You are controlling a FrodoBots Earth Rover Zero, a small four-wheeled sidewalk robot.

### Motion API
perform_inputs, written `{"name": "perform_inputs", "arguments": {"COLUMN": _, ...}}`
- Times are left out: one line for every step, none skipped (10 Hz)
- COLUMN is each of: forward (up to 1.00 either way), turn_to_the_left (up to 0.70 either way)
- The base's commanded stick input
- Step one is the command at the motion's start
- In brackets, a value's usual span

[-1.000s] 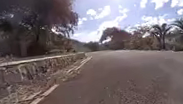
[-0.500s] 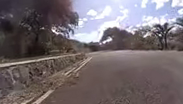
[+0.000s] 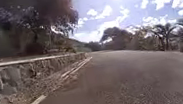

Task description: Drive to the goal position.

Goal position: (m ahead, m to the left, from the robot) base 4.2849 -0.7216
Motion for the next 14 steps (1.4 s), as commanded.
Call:
{"name": "perform_inputs", "arguments": {"forward": 0.50, "turn_to_the_left": 0.00}}
{"name": "perform_inputs", "arguments": {"forward": 0.50, "turn_to_the_left": 0.00}}
{"name": "perform_inputs", "arguments": {"forward": 0.50, "turn_to_the_left": 0.00}}
{"name": "perform_inputs", "arguments": {"forward": 0.50, "turn_to_the_left": 0.00}}
{"name": "perform_inputs", "arguments": {"forward": 0.50, "turn_to_the_left": 0.00}}
{"name": "perform_inputs", "arguments": {"forward": 0.50, "turn_to_the_left": 0.00}}
{"name": "perform_inputs", "arguments": {"forward": 0.50, "turn_to_the_left": 0.00}}
{"name": "perform_inputs", "arguments": {"forward": 0.50, "turn_to_the_left": 0.00}}
{"name": "perform_inputs", "arguments": {"forward": 0.50, "turn_to_the_left": 0.00}}
{"name": "perform_inputs", "arguments": {"forward": 0.50, "turn_to_the_left": 0.00}}
{"name": "perform_inputs", "arguments": {"forward": 0.50, "turn_to_the_left": 0.00}}
{"name": "perform_inputs", "arguments": {"forward": 0.50, "turn_to_the_left": 0.00}}
{"name": "perform_inputs", "arguments": {"forward": 0.50, "turn_to_the_left": 0.00}}
{"name": "perform_inputs", "arguments": {"forward": 0.50, "turn_to_the_left": 0.00}}
